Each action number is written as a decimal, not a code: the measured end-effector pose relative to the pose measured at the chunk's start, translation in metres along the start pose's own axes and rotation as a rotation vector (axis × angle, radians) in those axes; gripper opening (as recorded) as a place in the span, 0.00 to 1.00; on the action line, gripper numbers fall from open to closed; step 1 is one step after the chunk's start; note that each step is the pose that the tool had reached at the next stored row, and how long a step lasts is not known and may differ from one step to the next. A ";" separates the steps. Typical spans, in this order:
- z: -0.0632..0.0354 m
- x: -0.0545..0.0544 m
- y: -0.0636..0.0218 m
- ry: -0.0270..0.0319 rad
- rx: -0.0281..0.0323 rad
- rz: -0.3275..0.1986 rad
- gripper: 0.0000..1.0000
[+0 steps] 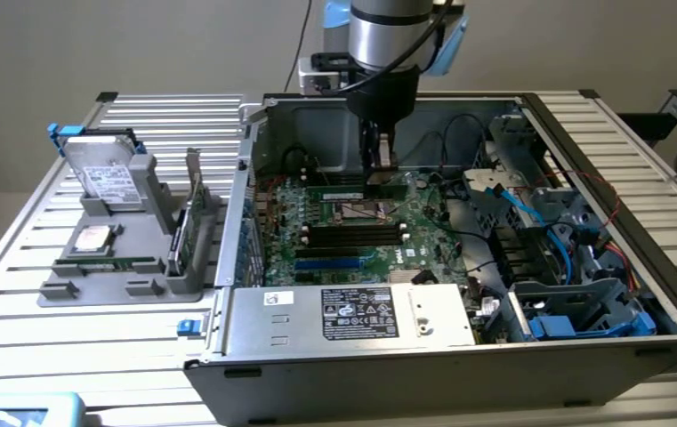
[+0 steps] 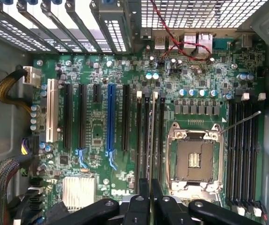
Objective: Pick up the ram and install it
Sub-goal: 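Insert the ram into the slot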
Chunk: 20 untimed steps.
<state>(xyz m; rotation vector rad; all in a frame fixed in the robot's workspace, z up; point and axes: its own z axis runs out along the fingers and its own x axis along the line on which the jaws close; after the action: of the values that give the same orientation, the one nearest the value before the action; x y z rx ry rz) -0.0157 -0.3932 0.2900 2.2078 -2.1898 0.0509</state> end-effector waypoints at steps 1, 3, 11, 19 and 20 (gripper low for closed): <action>0.0004 0.000 0.0000 0.0001 0.0000 0.000 0.13; 0.0012 0.000 0.0000 0.0001 -0.0001 0.000 0.13; 0.0099 0.000 -0.0001 0.0031 -0.0002 0.001 0.13; 0.0177 -0.001 -0.0006 0.0219 -0.0004 0.002 0.13; 0.0190 -0.001 -0.0006 0.0236 -0.0005 0.002 0.13</action>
<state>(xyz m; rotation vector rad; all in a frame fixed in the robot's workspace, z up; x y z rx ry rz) -0.0151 -0.3933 0.2710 2.1930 -2.1800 0.0760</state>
